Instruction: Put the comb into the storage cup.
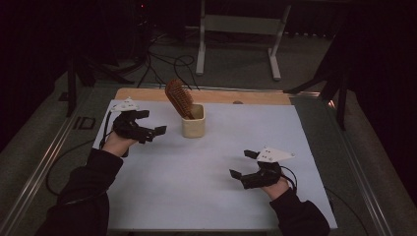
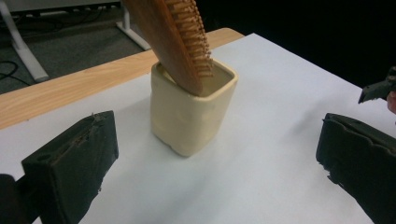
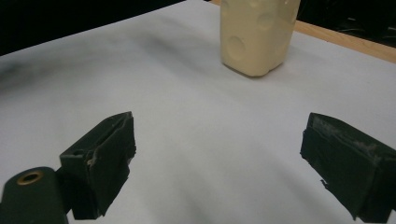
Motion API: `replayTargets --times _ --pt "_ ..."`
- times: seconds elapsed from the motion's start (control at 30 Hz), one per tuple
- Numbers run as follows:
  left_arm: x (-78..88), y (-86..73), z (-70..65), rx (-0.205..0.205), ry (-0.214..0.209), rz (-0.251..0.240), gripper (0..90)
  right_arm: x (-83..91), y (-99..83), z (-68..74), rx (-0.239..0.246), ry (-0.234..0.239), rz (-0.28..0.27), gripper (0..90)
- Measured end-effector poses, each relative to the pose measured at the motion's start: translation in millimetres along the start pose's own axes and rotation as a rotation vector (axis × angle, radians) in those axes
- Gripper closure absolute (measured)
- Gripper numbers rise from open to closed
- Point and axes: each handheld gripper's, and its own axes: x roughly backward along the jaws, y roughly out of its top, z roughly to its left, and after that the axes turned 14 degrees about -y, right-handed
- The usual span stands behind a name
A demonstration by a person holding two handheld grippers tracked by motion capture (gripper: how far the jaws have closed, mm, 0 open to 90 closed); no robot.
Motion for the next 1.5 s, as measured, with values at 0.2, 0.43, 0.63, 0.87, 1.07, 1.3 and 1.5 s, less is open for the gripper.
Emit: replayTargets --times 0.2,0.43,0.63,0.87,1.07,1.3,1.5 --pt "6.0 -15.9 -9.1 -0.013 -0.023 0.004 0.0 2.5 -1.9 -0.8 -0.004 -0.001 -0.002 9.6" --pt "14.3 -35.4 -16.8 -0.018 -0.039 0.002 0.0 5.4 -3.8 -2.1 -0.011 -0.006 0.000 9.6" --pt "21.6 -54.6 -22.4 -0.029 -0.042 0.012 0.0 7.5 -6.5 -4.4 -0.008 -0.015 0.000 9.6" --pt "30.2 -80.6 -28.7 -0.022 -0.058 0.022 0.0 12.9 -12.0 -9.1 -0.017 -0.029 0.003 9.6" --pt "35.8 -101.0 -32.8 -0.017 -0.065 0.023 0.0 16.3 -17.7 -12.0 -0.012 -0.041 0.002 9.6" --pt "38.9 -126.3 -36.9 -0.006 -0.074 0.037 0.0 20.9 -25.0 -13.5 -0.015 -0.045 0.006 9.6" --pt "43.4 -139.9 -42.6 -0.022 -0.069 0.059 0.0 25.0 -30.6 -15.1 -0.029 -0.046 0.002 9.6"
